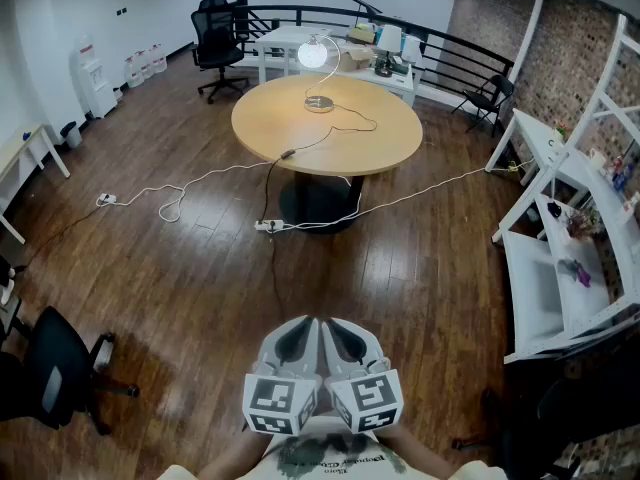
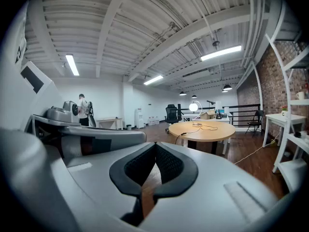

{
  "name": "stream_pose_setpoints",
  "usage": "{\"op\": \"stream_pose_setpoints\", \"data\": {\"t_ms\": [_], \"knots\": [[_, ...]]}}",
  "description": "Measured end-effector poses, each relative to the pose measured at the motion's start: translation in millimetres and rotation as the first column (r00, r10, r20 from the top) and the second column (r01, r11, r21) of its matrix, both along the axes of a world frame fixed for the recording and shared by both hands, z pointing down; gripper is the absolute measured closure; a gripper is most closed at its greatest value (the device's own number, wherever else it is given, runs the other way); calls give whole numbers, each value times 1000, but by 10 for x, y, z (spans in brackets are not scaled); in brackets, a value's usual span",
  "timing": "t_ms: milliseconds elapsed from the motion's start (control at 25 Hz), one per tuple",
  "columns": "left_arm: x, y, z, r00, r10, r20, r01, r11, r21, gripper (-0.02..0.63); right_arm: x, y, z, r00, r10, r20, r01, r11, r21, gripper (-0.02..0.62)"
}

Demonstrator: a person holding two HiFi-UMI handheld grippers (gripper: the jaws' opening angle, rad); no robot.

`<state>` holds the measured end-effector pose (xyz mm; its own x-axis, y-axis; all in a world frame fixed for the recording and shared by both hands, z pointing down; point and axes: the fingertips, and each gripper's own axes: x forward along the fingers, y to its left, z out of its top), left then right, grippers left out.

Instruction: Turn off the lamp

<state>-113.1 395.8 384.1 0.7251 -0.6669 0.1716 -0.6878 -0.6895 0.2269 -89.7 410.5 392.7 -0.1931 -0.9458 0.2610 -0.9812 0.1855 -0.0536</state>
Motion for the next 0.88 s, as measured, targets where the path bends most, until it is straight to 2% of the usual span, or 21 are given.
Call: {"op": "stream_pose_setpoints", "data": {"t_ms": [400, 680, 880], "knots": [[-65, -260, 65, 1000, -19, 0, 19, 1000, -10, 607, 39, -205, 39, 1000, 14, -5, -14, 1000, -3, 595], [109, -558, 134, 999, -26, 22, 27, 999, -24, 607, 250, -536, 93, 1000, 13, 16, -13, 1000, -5, 595], [357, -952, 193, 998, -44, 52, 46, 999, -28, 607, 521, -918, 132, 1000, 5, 28, -5, 1000, 1, 595]]}}
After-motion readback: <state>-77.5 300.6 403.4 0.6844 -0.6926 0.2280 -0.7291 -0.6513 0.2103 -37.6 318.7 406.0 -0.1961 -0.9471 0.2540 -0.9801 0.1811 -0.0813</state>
